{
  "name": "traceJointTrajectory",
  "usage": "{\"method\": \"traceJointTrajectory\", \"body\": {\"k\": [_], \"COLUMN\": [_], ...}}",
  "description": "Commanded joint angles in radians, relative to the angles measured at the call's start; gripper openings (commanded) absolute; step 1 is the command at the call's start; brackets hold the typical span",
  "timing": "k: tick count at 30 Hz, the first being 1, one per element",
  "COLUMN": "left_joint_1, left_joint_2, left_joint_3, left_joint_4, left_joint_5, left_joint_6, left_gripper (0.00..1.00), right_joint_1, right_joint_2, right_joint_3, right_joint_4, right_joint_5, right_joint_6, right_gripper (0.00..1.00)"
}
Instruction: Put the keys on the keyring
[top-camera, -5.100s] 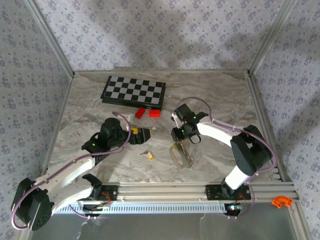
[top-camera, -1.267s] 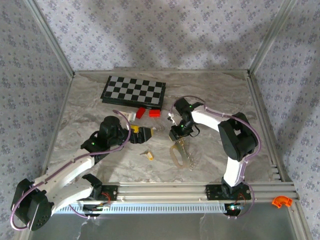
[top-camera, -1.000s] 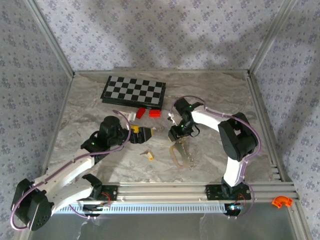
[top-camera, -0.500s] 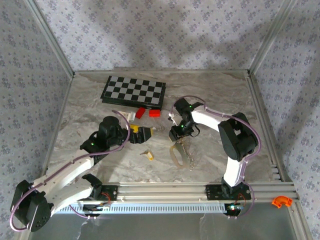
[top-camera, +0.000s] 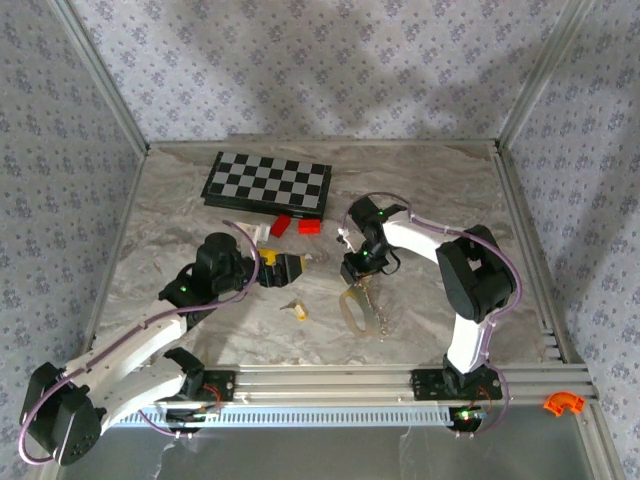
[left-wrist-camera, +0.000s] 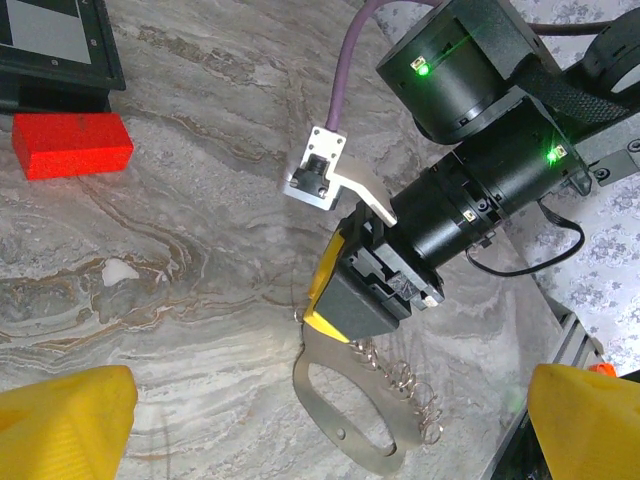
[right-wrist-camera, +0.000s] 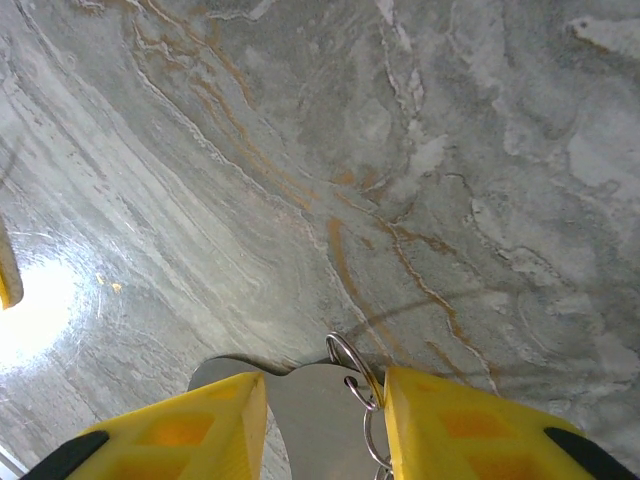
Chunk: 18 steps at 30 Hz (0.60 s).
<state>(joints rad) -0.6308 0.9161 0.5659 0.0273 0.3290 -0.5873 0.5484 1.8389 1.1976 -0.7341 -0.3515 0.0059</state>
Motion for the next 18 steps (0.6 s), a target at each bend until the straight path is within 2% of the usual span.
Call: {"method": "traceJointTrajectory", "body": {"k": [1, 18], "left_joint_1": [-0.008, -0.008], "left_joint_2": [-0.022, -0.036], "left_joint_3": [-0.008, 0.000], "left_joint_4": [0.023, 0.006], "left_joint_5": [0.008, 0.004], "left_joint_6": [0.011, 0.014], "left_gripper": [1.00, 1.00], "right_joint_1": [0.007, 0.011], "right_joint_2": [0.020, 0.028], "right_joint_3": [0.017, 0.026], "right_joint_4": [-0.040, -0.060], "right_joint_5": [0.018, 0.016], "right_joint_6": [-0.023, -0.044], "right_gripper": [0.37, 0.23]}}
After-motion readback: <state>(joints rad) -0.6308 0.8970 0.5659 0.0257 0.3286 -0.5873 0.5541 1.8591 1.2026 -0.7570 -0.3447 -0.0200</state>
